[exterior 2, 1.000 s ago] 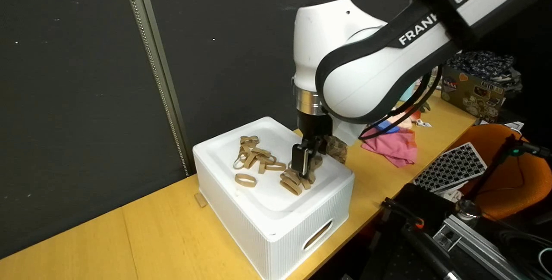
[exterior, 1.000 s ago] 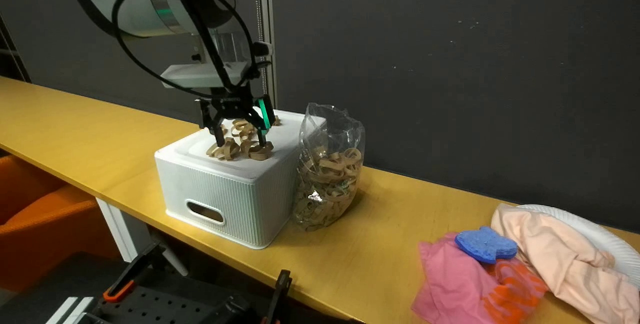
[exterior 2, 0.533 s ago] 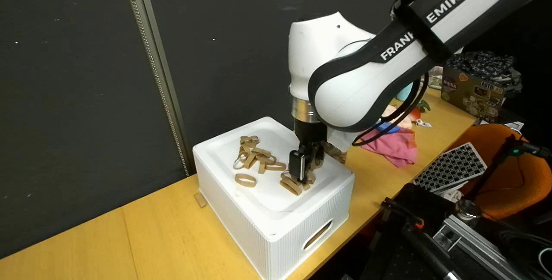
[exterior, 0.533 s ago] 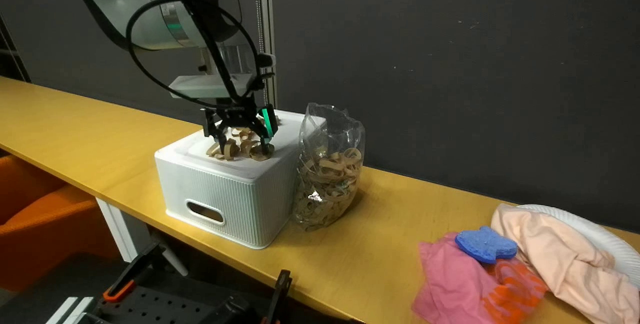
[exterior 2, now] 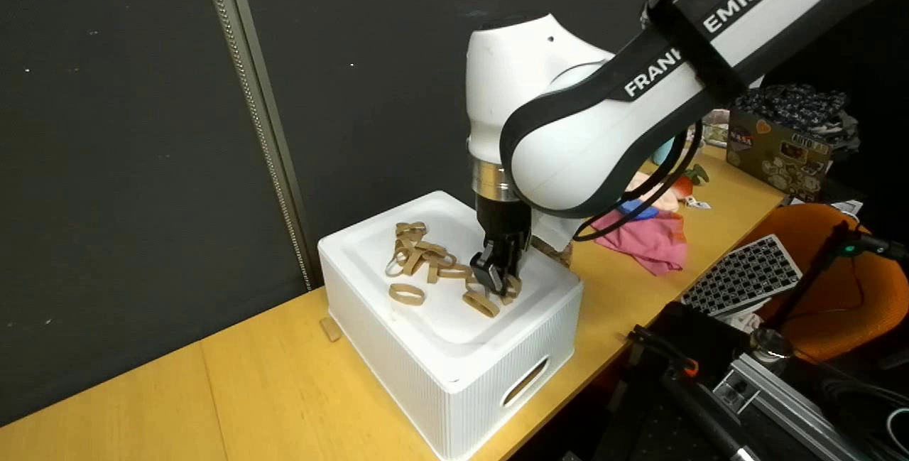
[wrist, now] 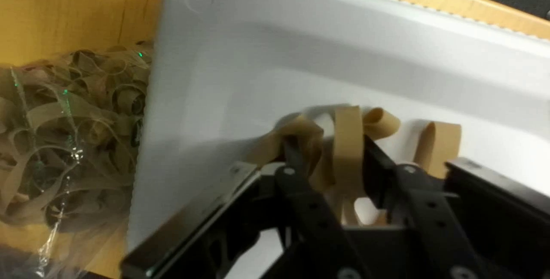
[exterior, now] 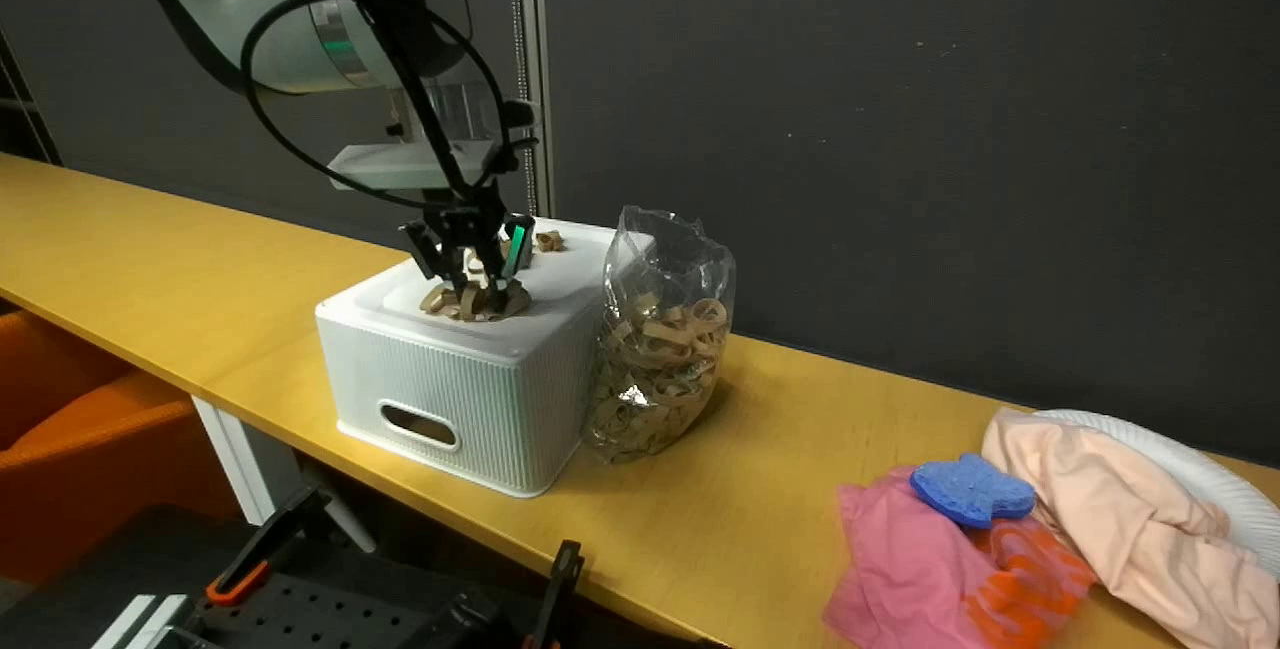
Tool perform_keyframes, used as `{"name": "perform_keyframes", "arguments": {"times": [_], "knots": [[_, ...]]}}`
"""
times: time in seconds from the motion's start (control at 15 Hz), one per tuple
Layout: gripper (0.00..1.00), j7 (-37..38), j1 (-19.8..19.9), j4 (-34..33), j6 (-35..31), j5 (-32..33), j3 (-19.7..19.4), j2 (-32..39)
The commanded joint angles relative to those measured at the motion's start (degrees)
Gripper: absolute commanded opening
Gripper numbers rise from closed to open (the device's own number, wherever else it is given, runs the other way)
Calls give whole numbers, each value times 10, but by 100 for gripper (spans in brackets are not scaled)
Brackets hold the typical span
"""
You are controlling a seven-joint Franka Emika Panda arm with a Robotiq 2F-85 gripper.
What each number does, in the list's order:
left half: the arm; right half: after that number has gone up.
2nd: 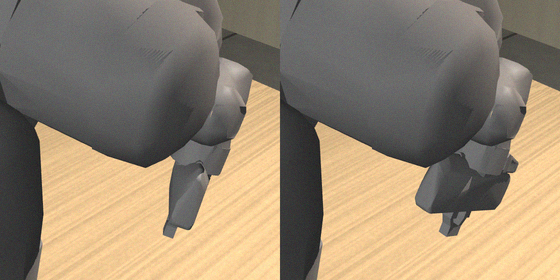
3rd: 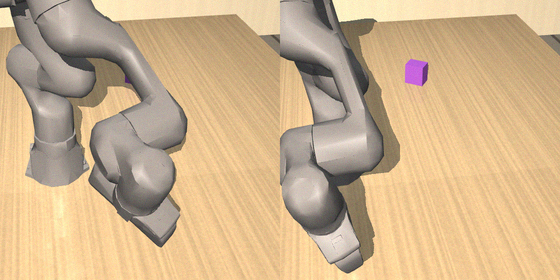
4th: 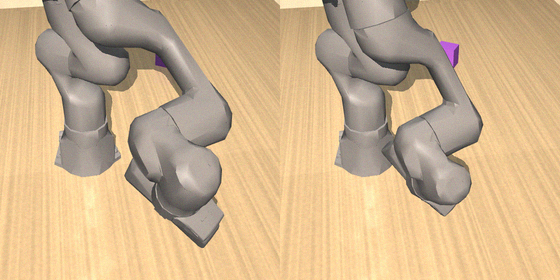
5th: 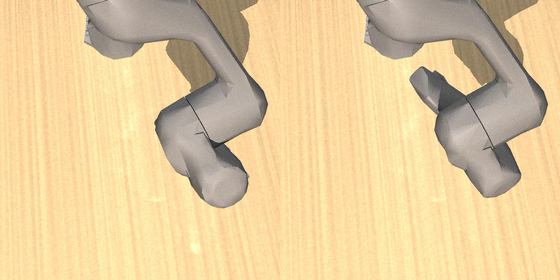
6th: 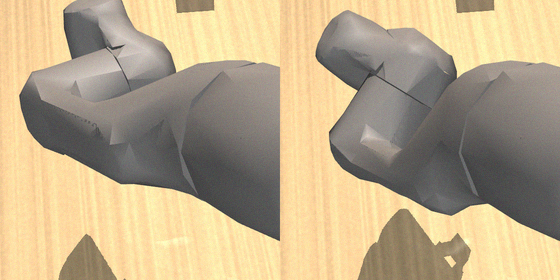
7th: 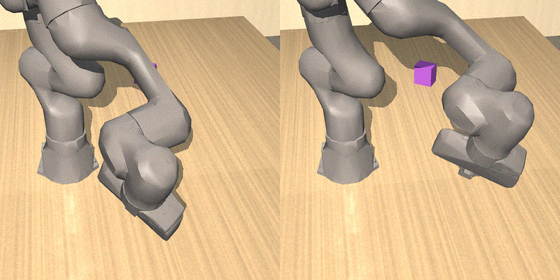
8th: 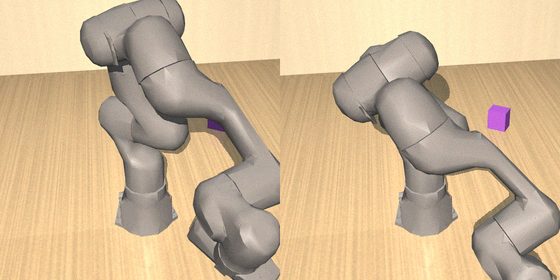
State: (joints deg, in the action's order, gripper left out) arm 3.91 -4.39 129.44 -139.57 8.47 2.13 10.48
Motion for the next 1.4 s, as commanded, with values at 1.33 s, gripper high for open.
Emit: {"name": "perform_keyframes", "arguments": {"times": [1.33], "knots": [[1, 12, 55, -32, 109, 8, -38, -139]]}}
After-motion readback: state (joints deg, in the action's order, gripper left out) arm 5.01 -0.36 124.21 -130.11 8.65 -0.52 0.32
